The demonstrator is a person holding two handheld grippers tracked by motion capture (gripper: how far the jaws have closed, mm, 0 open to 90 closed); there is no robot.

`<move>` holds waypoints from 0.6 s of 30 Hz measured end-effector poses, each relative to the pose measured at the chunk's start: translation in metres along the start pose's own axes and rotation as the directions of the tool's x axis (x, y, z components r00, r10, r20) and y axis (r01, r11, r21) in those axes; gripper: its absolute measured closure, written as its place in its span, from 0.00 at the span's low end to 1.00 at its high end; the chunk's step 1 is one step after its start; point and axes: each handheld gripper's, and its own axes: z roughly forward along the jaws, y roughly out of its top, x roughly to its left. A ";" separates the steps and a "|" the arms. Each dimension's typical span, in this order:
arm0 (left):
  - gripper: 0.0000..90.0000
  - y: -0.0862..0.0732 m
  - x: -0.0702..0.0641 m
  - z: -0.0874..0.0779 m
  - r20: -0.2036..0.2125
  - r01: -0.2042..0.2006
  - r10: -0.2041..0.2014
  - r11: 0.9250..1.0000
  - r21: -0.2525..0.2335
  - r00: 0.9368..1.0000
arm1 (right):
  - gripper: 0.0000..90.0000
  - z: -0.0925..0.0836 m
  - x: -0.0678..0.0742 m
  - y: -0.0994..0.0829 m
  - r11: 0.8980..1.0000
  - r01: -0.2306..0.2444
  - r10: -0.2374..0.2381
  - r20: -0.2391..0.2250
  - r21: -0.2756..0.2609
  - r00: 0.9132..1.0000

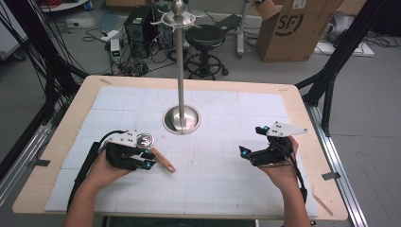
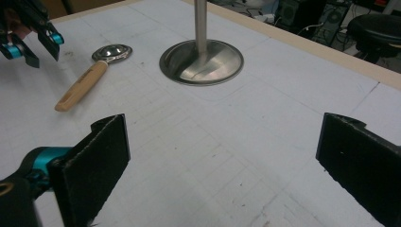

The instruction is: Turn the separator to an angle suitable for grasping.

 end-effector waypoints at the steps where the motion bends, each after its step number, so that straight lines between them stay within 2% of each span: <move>1: 0.81 0.000 0.000 0.003 0.007 -0.006 0.006 1.000 0.016 1.000 | 0.03 0.000 -0.001 0.000 1.000 0.006 -0.006 -0.001 0.000 1.000; 4: 0.89 0.000 -0.001 0.013 0.017 -0.008 0.007 0.998 0.059 1.000 | 0.03 0.000 -0.001 -0.001 1.000 0.000 0.000 0.002 0.001 1.000; 7: 0.97 0.000 -0.005 0.025 0.002 -0.036 0.036 0.994 0.106 0.999 | 0.03 0.000 -0.002 -0.001 1.000 -0.011 0.011 0.001 0.001 1.000; 13: 0.98 0.002 -0.008 0.032 0.004 -0.051 0.051 0.989 0.135 0.999 | 0.03 0.000 -0.002 -0.002 1.000 -0.010 0.010 0.000 0.000 1.000; 14: 0.99 0.002 -0.009 0.035 -0.014 -0.051 0.053 0.989 0.141 0.998 | 0.03 0.001 -0.003 -0.002 1.000 -0.007 0.007 0.001 0.000 1.000; 18: 1.00 0.005 -0.011 0.041 -0.006 -0.054 0.055 0.988 0.143 0.998 | 0.03 0.001 -0.001 -0.002 1.000 -0.012 0.012 -0.001 0.004 1.000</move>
